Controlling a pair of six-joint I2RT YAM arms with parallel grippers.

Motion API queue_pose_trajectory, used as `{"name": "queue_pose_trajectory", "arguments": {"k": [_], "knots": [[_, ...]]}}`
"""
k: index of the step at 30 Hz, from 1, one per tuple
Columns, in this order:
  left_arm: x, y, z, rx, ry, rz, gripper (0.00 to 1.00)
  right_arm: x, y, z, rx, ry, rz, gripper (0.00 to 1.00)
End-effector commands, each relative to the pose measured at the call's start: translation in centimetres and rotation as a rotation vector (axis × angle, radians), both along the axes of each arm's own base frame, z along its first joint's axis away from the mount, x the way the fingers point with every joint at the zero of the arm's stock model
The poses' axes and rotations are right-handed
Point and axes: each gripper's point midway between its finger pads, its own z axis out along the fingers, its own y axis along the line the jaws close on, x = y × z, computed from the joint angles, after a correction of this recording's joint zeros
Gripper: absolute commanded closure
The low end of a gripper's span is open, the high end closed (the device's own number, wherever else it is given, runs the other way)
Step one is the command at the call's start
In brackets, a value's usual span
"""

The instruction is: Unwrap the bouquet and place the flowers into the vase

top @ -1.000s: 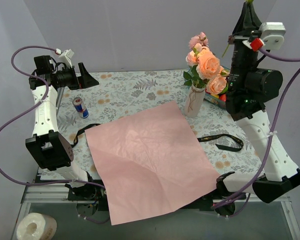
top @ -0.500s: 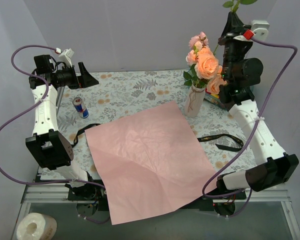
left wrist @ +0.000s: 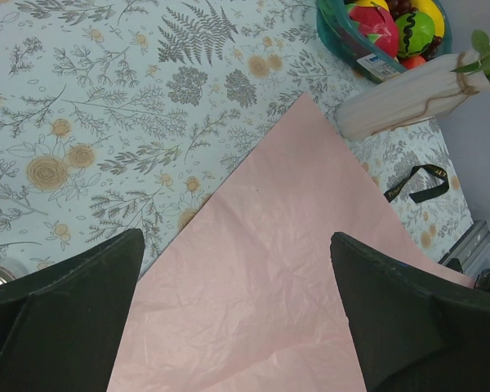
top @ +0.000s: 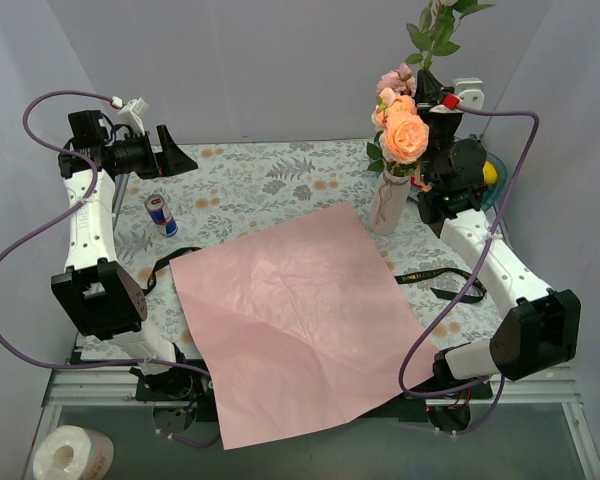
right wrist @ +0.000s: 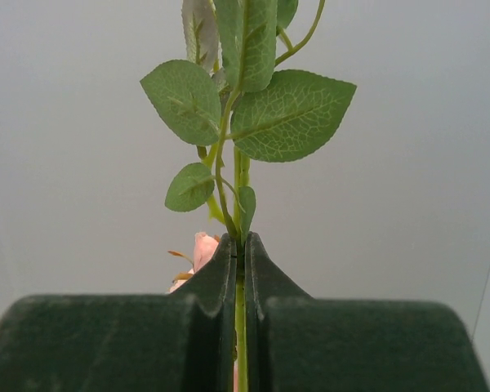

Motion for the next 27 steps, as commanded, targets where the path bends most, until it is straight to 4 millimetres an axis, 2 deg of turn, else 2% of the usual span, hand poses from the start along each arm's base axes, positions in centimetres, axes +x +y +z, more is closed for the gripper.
{"name": "queue_pose_trajectory", "arguments": {"k": [1,8,14,16,18,20,21,24,27], "knots": [[-0.4,-0.1,0.6,0.006,-0.028,-0.013,0.02,-2.1,0.1,2.1,0.030,-0.140,0.030,0.99],[-0.4,0.0,0.5,0.010,-0.024,-0.011,0.02,-1.9,0.0,-0.5,0.027,-0.114,0.025,0.99],[-0.4,0.1,0.4,0.020,-0.030,-0.011,0.02,-2.0,0.0,-1.9,-0.008,-0.075,0.021,0.99],[-0.3,0.1,0.7,0.016,-0.031,-0.011,0.02,-1.5,0.4,-2.7,-0.033,-0.034,0.025,0.82],[-0.2,0.0,0.8,0.012,-0.029,-0.010,0.02,-1.6,0.3,-2.6,-0.032,-0.023,0.026,0.61],[-0.2,0.0,1.1,0.016,-0.039,-0.011,0.02,-1.8,0.5,-2.7,-0.036,-0.019,0.029,0.52],[-0.2,0.1,1.2,0.017,-0.041,-0.009,0.02,-2.2,0.4,-2.5,-0.036,-0.023,0.029,0.43],[-0.1,0.1,1.2,0.019,-0.039,-0.005,0.02,-2.9,0.1,-1.9,-0.038,-0.035,0.020,0.34],[-0.1,0.1,1.6,0.018,-0.044,-0.005,0.02,-3.6,-0.2,-1.2,-0.039,-0.050,0.015,0.31]]}}
